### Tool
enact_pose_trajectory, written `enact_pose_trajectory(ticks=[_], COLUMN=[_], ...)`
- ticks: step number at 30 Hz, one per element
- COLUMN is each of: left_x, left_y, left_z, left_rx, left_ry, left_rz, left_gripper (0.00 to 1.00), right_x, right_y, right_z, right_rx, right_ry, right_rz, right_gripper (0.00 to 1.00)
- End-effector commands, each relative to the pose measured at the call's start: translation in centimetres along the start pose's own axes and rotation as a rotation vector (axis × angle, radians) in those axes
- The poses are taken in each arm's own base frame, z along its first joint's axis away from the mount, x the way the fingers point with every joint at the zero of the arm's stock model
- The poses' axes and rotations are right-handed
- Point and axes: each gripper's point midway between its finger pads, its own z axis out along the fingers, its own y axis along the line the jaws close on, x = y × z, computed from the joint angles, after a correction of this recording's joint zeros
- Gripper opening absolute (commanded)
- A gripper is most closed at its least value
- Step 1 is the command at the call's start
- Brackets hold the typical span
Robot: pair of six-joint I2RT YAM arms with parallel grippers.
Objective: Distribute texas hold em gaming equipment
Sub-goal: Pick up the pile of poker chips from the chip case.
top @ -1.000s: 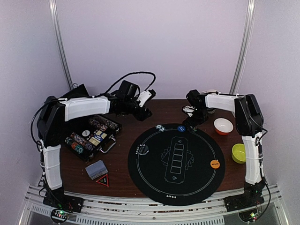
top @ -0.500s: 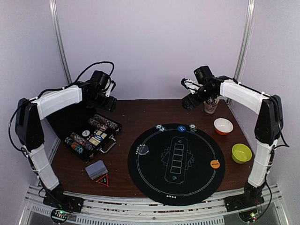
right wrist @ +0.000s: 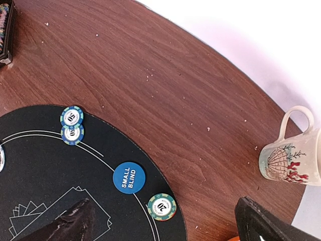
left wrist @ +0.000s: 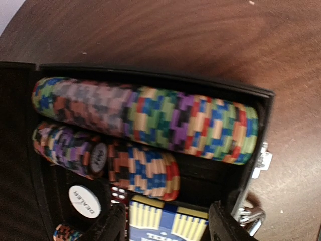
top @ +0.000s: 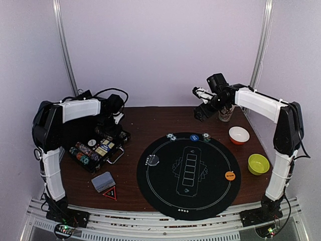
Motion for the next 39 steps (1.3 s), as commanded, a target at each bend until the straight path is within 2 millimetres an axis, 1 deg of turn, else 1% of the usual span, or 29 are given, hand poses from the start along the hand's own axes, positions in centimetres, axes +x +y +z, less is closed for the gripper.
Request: enact_pose_trajectory(ticks=[1,7,10,14,16,20,22,26,30,32,34,36,37,38,39], left_x=[-0.4,0.5,0.3,-0.6,-0.8,-0.4,-0.3,-0.6,-1.0,-1.3,-1.5,-1.6,-1.5,-1.5,-1.6], left_y=[2.3,2.5,2.5,1.8,1.8,2.6,2.6,2.5,3.2,3.4,3.3,2.8,2.7,2.7,2.7], left_z=[0.7,2.2,2.7,2.7,3.0,4.6,5.0,5.4,5.8,6.0,6.2,6.5,6.7,6.7,6.7], left_rx=[-0.043,-0.031,-0.007,0.043,0.037,0.004,0.003,0.01,0.012,0.026,0.045,0.076,0.081,0.083,0.084], left_ry=[0.004,0.038,0.028,-0.012,-0.017,0.011,0.022,0.019,0.002,-0.012,-0.027,-0.039,-0.04,-0.038,-0.04], left_rz=[-0.019,-0.012,-0.014,0.001,0.015,0.032,0.036,0.04,0.031,0.021,0.017,0.023,0.025,0.023,0.022], left_gripper=[0.61,0.65,0.66,0.66,0.68,0.67,0.66,0.61,0.6,0.57,0.56,0.53,0.5,0.45,0.34], right_x=[0.7,0.8,0.7,0.8,0.9,1.1,1.0,1.0,1.0,1.0,1.1,1.1,1.2,1.2,1.1], right_y=[0.2,0.2,0.3,0.4,0.4,0.4,0.4,0.3,0.4,0.5,0.5,0.5,0.4,0.4,0.4], right_z=[0.1,0.4,0.5,0.6,0.7,0.8,0.7,0.5,0.6,0.7,0.7,0.6,0.6,0.6,0.5], right_rx=[0.0,-0.001,-0.002,-0.007,-0.007,-0.008,-0.008,-0.001,-0.005,-0.007,-0.006,-0.003,-0.001,0.001,0.003], right_ry=[0.019,0.03,0.029,0.038,0.045,0.051,0.053,0.052,0.053,0.057,0.061,0.062,0.063,0.063,0.062], right_rz=[-0.01,-0.015,-0.017,-0.018,-0.017,-0.017,-0.018,-0.019,-0.014,-0.016,-0.017,-0.017,-0.017,-0.017,-0.017], right_gripper=[1.0,1.0,1.0,1.0,1.0,1.0,1.0,1.0,1.0,1.0,1.0,1.0,1.0,1.0,1.0])
